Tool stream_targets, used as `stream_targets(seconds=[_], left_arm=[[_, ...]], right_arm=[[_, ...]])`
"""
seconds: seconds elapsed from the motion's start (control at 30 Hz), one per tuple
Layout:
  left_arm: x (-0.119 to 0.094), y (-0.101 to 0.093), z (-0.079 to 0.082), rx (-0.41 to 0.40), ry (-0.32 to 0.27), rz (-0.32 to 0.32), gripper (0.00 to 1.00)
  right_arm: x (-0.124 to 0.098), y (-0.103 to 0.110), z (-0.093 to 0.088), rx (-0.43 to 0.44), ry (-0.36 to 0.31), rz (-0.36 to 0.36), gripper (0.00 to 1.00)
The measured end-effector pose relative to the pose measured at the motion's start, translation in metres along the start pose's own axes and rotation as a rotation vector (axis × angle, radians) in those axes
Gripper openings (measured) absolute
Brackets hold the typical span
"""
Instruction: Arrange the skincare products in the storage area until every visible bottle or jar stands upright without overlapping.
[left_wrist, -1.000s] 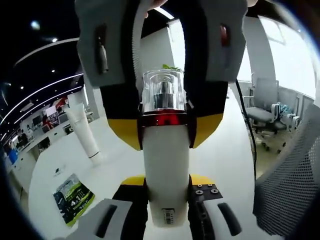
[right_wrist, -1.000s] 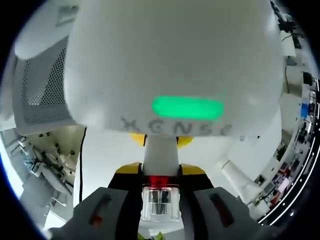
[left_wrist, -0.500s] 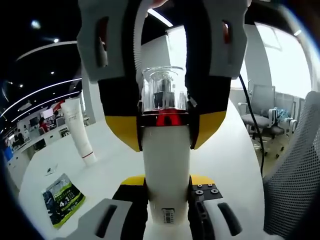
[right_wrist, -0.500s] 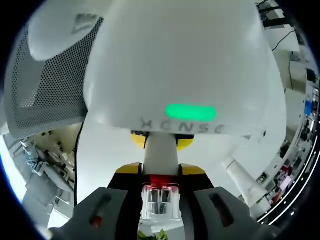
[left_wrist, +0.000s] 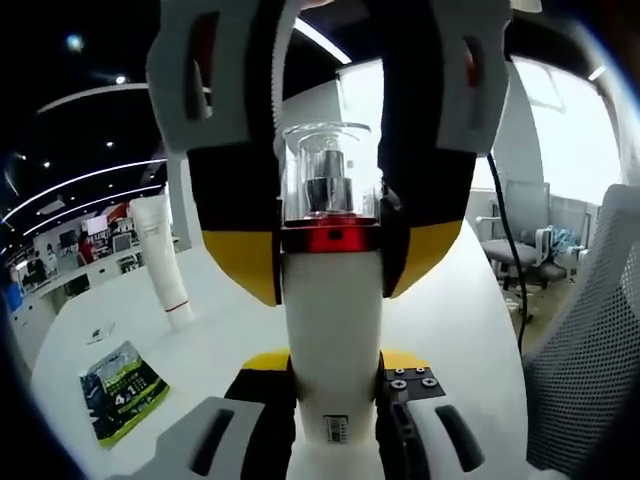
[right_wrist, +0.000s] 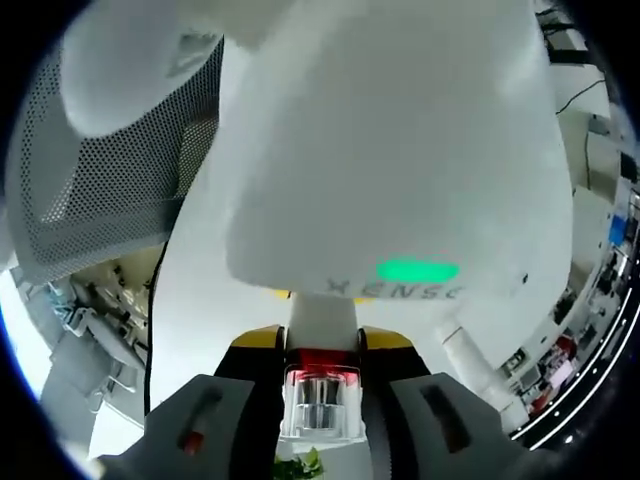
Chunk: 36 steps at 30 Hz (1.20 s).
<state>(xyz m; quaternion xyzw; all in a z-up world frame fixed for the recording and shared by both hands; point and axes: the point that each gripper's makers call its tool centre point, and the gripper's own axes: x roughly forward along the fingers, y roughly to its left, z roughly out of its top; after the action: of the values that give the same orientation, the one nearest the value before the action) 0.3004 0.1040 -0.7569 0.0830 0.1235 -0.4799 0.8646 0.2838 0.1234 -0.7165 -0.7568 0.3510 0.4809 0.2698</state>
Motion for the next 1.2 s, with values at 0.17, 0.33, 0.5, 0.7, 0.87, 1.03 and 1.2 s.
stream_targets(seconds=[0.17,0.33,0.5,0.7,0.87,1.03,1.2], left_arm=[[-0.001,0.0,-0.001,-0.01,0.002,-0.006,0.28],[-0.002,0.001,-0.005,-0.009,0.009,-0.011,0.28],[-0.006,0.002,-0.006,-0.013,0.014,-0.016,0.28],[-0.006,0.001,-0.006,-0.007,0.02,-0.029,0.28],[-0.007,0.002,-0.005,-0.008,0.028,-0.035,0.29],[-0.007,0.003,-0.006,-0.019,0.032,-0.046,0.29],[-0.007,0.002,-0.006,-0.013,0.039,-0.07,0.29]], right_arm=[[-0.001,-0.003,0.004,-0.025,-0.017,-0.012,0.27],[-0.006,-0.006,0.011,-0.012,-0.082,-0.04,0.3],[-0.007,-0.011,0.01,0.03,-0.143,-0.084,0.44],[-0.015,-0.007,0.006,0.253,-0.301,-0.069,0.55],[-0.036,-0.002,-0.005,0.692,-0.57,-0.034,0.56],[-0.053,-0.003,-0.013,1.071,-0.859,-0.033,0.56],[-0.071,-0.016,-0.016,1.291,-1.097,-0.048,0.54]])
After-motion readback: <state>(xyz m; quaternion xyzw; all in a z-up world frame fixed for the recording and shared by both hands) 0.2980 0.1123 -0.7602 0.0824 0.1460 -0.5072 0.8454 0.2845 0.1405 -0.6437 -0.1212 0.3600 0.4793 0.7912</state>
